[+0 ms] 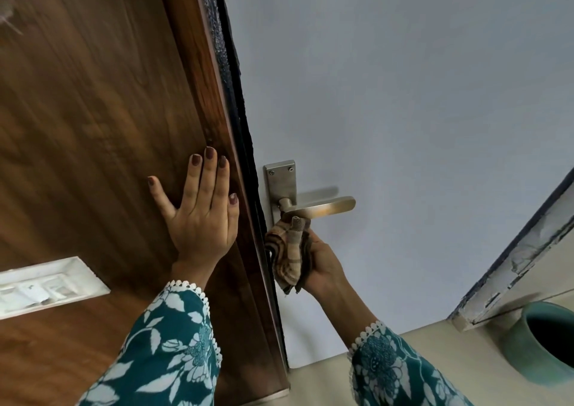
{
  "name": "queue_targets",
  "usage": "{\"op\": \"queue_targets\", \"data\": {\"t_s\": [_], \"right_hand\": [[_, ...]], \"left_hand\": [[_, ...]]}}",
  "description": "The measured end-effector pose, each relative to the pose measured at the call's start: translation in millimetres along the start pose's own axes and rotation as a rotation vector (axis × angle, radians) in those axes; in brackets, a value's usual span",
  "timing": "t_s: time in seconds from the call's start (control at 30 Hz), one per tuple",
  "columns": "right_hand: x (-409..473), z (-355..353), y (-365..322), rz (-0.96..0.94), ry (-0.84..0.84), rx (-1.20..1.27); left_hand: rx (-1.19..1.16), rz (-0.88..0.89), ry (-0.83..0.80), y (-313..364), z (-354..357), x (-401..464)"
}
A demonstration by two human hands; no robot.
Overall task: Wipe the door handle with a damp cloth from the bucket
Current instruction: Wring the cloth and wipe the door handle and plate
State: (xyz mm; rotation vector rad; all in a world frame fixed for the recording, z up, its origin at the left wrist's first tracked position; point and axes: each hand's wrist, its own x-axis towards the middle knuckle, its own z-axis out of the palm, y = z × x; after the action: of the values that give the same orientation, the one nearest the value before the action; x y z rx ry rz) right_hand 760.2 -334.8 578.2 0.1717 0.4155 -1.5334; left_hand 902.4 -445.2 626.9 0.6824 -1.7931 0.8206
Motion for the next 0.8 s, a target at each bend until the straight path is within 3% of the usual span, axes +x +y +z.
{"op": "queue_targets", "data": {"t_s": [0.27,0.5,0.6,0.7,0.8], "right_hand": [[2.4,8.0,9.0,0.018,0.045,-0.025],[-32.3,-6.6,-42.6,-0.165,-0.007,0.047],[-47.4,-17.9,-54.7,-0.57,0.225,-0.381],[-59.9,-28.3,-63.1,-1.051,0.512,-1.024],[-55.7,-31.3,-66.1,-1.311,0.668,-1.475]], "left_hand": [[0.005,0.001,-0.006,-0.6,-0.9,0.7],[-0.012,-0.05,-0.003,6.4,0.4,-1.9],[-0.016,-0.117,-0.001,13.8,1.8,-4.2],[-0.035,-0.144,0.003,23.9,4.0,-7.8],[-0.037,-0.144,0.016,27.9,5.9,-10.4]]}}
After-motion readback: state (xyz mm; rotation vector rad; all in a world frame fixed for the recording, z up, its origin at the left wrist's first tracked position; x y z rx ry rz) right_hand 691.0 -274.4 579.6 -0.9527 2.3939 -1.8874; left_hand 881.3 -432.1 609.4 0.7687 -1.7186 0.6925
